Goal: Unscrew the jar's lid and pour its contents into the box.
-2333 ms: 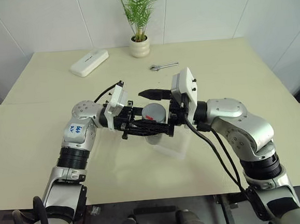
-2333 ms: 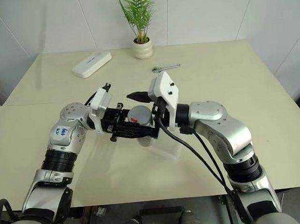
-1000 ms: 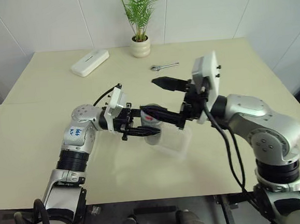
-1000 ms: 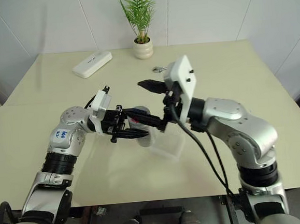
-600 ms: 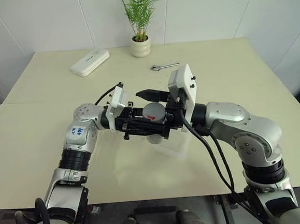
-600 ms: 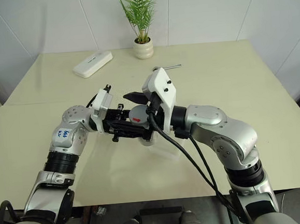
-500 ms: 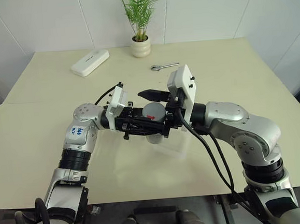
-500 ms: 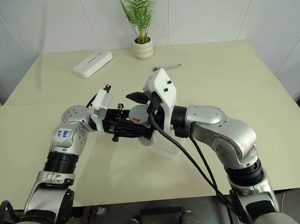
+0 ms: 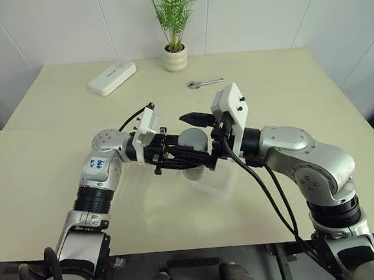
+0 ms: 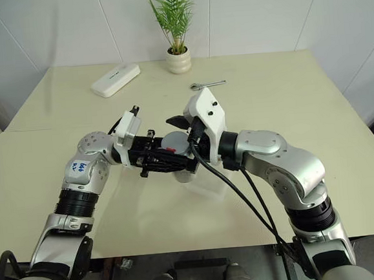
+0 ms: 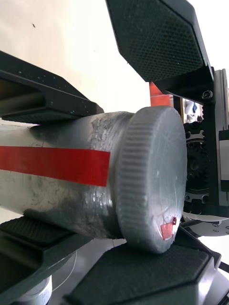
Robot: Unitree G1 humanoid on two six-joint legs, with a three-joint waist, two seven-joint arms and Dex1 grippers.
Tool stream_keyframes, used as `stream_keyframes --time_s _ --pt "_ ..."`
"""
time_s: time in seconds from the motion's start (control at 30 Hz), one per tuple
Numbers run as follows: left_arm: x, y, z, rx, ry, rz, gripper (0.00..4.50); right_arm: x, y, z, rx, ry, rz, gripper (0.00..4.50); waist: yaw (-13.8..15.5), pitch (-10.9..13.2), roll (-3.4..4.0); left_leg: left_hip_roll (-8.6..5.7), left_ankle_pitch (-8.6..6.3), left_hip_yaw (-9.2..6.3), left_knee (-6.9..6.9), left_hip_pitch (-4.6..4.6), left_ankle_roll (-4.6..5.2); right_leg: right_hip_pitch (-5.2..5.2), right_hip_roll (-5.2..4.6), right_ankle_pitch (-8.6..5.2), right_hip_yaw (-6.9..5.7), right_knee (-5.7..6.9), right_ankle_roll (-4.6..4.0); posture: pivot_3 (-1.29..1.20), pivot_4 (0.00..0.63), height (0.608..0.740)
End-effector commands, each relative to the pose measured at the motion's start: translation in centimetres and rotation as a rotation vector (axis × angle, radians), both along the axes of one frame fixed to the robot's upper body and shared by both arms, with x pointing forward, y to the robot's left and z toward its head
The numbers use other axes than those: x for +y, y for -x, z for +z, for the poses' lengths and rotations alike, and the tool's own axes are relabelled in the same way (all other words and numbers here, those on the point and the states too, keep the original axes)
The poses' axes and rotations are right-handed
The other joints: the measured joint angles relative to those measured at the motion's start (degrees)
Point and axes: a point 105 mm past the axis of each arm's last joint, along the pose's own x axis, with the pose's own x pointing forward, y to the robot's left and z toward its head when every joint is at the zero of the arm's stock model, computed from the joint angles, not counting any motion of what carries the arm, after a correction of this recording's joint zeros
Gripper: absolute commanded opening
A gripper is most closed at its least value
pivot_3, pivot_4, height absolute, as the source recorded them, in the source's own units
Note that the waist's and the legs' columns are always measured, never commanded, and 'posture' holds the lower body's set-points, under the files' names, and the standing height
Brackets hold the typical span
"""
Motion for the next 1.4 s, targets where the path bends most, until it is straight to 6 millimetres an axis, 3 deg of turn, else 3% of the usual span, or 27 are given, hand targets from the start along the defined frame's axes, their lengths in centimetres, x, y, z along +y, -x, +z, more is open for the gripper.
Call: stream_keyframes --time_s 0.03,0.47,0.9,1.1,1.27,1.4 --pt "0.4 0.9 0.9 -0.053 0.007 -0.030 1.98 -2.3 -0.9 1.1 -0.040 -0.021 -0.098 4.47 0.00 0.00 0.00 0.00 0.00 0.00 0.00 0.00 0.00 0.00 0.00 0.00 0.00 0.00 0.00 0.00 0.150 0.740" --pt "1.1 0.4 1.1 -0.053 0.003 0.014 1.98 -5.1 -0.6 0.8 -0.030 0.015 -0.168 4.47 0.12 0.00 0.00 0.00 0.00 0.00 0.01 0.00 0.00 0.00 0.00 0.00 0.00 0.00 0.00 0.00 0.150 0.740" --pt "1.3 -0.1 0.9 -0.044 0.001 0.029 1.98 -5.9 2.1 0.0 -0.002 0.072 -0.102 4.47 0.25 0.00 0.00 0.00 0.00 0.00 0.00 -0.04 0.00 0.00 0.00 -0.01 0.00 -0.07 -0.01 0.00 0.150 0.740" --pt "1.3 -0.3 0.8 -0.037 -0.001 0.030 1.98 -5.8 3.8 1.0 -0.018 0.044 -0.024 4.47 0.32 0.00 -0.01 0.00 0.00 0.01 0.01 -0.05 0.01 0.00 0.00 -0.01 0.00 -0.08 -0.01 0.00 0.150 0.740" --pt "0.9 -0.1 0.8 -0.027 0.004 0.008 1.98 -5.1 3.2 2.1 -0.057 0.000 -0.029 4.47 0.19 0.00 0.00 0.00 0.00 0.01 0.02 -0.04 0.01 0.00 0.00 0.00 -0.01 -0.08 0.00 0.00 0.150 0.740" --pt "0.2 0.2 0.7 -0.003 0.001 -0.033 1.98 -3.0 2.2 2.1 -0.057 -0.020 -0.001 4.47 0.11 0.00 0.00 0.00 0.00 0.01 0.02 -0.03 0.00 0.00 0.00 0.00 -0.01 -0.06 -0.01 0.00 0.150 0.740"
